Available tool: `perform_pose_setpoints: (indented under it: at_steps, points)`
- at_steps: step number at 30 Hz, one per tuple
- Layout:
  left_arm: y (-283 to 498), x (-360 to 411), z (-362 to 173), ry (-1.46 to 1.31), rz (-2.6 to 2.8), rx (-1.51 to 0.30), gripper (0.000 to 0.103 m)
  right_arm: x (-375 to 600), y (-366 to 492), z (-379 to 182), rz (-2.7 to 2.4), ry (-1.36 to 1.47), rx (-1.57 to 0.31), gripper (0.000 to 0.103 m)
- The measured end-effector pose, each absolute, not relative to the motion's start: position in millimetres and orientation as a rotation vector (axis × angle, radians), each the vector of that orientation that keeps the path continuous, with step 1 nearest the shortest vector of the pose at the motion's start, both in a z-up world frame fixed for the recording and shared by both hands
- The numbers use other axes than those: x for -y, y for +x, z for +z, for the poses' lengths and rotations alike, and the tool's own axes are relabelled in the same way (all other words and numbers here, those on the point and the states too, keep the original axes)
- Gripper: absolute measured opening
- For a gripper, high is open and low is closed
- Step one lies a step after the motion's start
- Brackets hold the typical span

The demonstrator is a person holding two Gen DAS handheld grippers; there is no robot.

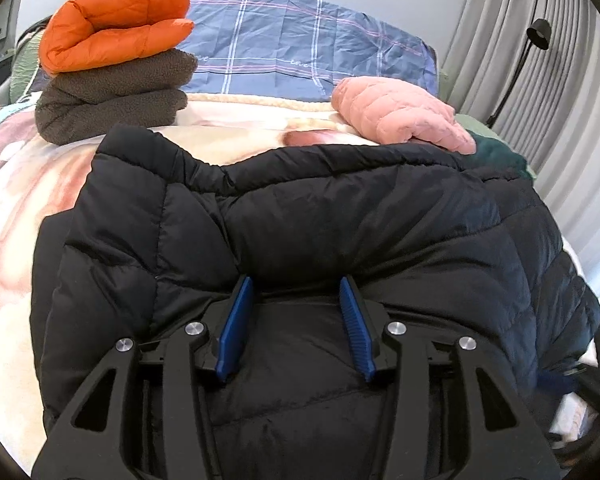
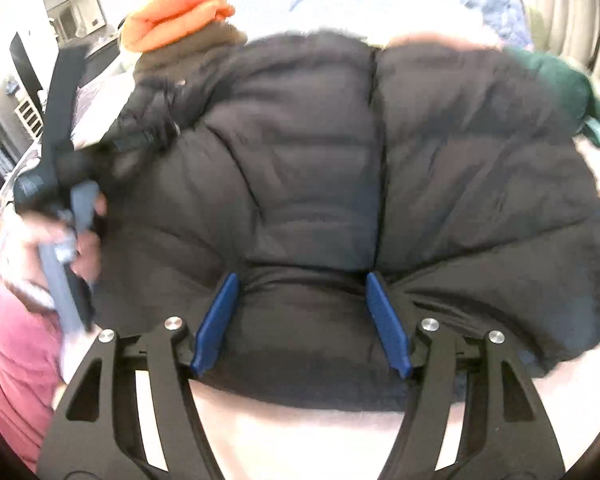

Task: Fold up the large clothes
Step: 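Open both grippers and release the folded jacket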

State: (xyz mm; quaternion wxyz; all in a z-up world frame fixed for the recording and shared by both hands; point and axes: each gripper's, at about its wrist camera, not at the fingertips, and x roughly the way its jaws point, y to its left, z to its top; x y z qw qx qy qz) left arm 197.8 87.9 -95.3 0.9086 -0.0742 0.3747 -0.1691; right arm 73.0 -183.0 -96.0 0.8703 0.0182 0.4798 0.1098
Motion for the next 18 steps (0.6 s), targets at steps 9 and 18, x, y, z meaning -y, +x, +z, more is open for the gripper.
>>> perform_pose_setpoints:
  at_steps: [9, 18]
  points:
    - [198, -87, -95, -0.155, -0.358, -0.768, 0.051, 177, 62, -85, 0.201, -0.054, -0.952, 0.071]
    - [187, -86, -88, -0.146, -0.349, -0.734, 0.066, 165, 6, -61, 0.198, -0.4, -0.728, 0.078]
